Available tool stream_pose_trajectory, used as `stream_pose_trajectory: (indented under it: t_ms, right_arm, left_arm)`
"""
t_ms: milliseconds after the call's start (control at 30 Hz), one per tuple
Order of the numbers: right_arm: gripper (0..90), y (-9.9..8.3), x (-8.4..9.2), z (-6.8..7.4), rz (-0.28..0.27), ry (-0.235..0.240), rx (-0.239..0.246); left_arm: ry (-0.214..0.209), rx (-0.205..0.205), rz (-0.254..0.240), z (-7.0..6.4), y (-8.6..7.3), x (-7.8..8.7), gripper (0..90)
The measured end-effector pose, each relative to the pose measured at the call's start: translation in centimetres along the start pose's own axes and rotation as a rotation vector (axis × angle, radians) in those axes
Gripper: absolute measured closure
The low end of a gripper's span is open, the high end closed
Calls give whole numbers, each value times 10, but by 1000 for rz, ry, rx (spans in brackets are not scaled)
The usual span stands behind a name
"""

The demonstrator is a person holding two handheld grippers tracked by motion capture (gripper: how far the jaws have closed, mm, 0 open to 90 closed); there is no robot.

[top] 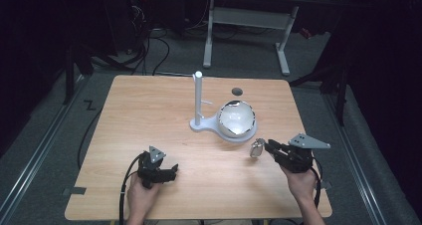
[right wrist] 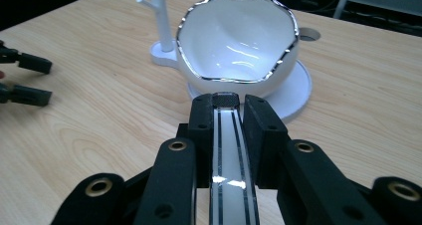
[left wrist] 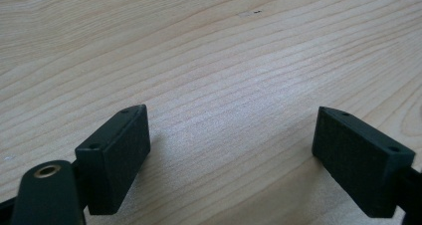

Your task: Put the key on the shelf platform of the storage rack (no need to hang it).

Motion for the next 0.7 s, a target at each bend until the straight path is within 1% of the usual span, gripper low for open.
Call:
stream_pose_trajectory:
  t_ms: [300,533,700]
  right_arm:
    - [757,5,-9,16,18,54,25]
    - [757,11,-16,26,30,90,25]
    - [757,18,-19,32,26,118,30]
  left_arm:
    - [-1,0,1,0,0,0,155]
    - [-1,0,1,0,0,0,156]
    - [0,-1,0,0,0,0,156]
Point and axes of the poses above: each handheld gripper's, and its own axes: x roughly backward along the jaws, y roughly out of its top, z roughly to its left, the point moved 5 cm from there along -x, roughly forward along the jaws, and after that the axes turned 14 degrees about -x, right-handed, at the moved point
